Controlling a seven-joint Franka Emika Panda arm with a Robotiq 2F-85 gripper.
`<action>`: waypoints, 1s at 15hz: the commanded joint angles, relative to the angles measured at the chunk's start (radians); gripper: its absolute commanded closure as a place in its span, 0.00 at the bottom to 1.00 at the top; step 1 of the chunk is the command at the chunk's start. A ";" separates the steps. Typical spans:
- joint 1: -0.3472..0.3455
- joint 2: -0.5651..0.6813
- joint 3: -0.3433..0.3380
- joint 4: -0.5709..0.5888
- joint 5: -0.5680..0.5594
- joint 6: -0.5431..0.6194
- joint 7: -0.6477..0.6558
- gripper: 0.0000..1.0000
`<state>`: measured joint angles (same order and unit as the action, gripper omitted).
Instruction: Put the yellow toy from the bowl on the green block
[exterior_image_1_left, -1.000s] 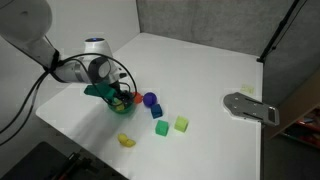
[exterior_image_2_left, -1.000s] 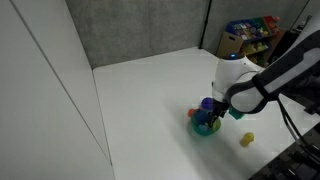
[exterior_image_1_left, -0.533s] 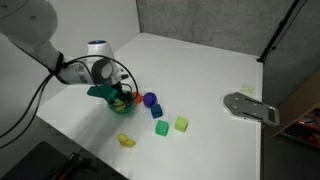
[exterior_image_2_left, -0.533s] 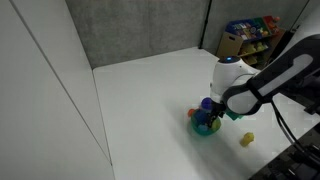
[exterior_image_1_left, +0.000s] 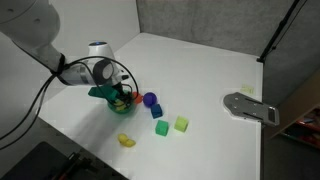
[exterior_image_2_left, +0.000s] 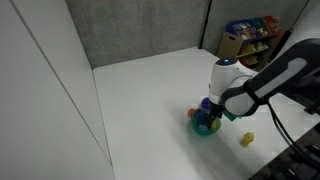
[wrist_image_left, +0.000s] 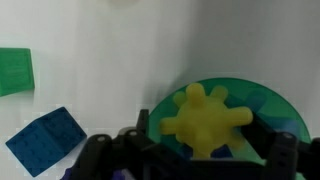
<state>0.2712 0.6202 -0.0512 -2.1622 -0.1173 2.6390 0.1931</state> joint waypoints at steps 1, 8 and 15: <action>0.014 0.009 -0.013 0.022 -0.028 -0.007 0.036 0.37; 0.013 -0.085 -0.021 -0.005 -0.033 -0.043 0.031 0.62; -0.022 -0.260 -0.011 0.009 -0.048 -0.167 0.030 0.79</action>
<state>0.2700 0.4460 -0.0637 -2.1527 -0.1333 2.5418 0.1942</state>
